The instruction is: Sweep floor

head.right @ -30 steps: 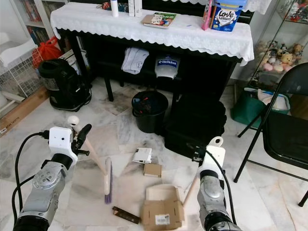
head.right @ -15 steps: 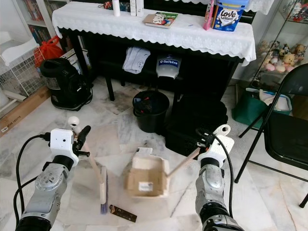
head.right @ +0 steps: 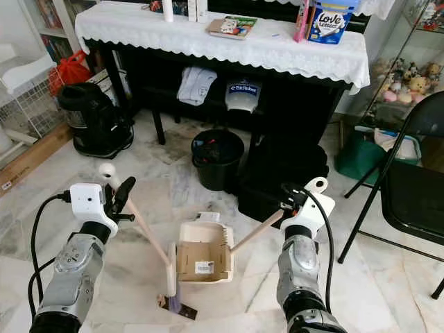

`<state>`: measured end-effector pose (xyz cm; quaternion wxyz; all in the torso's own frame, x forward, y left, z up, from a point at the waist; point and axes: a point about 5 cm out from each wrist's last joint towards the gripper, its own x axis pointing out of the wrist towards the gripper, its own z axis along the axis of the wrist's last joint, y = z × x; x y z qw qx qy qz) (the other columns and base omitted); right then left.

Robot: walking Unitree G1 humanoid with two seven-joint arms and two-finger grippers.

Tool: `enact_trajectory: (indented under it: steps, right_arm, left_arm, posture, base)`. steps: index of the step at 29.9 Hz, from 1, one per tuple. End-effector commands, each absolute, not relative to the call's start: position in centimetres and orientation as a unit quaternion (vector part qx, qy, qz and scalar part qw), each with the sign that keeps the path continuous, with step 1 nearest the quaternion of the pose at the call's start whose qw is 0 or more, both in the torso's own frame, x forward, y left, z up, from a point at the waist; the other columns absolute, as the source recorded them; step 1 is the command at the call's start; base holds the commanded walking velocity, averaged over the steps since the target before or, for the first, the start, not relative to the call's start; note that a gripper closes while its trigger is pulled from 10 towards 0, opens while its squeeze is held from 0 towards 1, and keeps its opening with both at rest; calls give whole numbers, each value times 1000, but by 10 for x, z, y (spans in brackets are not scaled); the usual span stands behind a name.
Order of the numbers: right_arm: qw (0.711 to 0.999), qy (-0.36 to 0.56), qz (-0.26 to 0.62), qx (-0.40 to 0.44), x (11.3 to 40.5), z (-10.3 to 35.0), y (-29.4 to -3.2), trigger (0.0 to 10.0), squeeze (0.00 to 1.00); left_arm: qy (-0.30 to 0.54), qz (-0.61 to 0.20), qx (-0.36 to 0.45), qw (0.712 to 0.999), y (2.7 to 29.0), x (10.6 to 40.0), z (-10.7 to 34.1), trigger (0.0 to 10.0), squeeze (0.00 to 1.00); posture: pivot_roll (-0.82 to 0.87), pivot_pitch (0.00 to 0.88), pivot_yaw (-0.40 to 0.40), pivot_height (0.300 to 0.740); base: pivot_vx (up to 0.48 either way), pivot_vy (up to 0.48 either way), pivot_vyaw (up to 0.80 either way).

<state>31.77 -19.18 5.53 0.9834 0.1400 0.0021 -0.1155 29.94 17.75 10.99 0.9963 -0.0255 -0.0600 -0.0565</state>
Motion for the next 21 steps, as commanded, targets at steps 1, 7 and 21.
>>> enact_trajectory:
  steps: [1, 7, 21]
  right_arm:
    - [983, -19, -107, 148, 324, 66, -189, 10000, 0]
    - [983, -16, -103, 149, 325, 66, -186, 10000, 0]
    - [986, -34, -85, 138, 328, 72, -180, 10000, 0]
  left_arm:
    - [-95, -95, -44, 990, 164, 303, 130, 10000, 0]
    - [-89, -120, -1, 989, 157, 303, 130, 10000, 0]
    - [-105, -50, 52, 992, 167, 299, 129, 10000, 0]
  posture:
    - [98, 39, -14, 740]
    - [103, 30, -12, 740]
    - [95, 9, -10, 740]
  base:
    - [0, 0, 0]
    - [0, 0, 0]
    - [0, 0, 0]
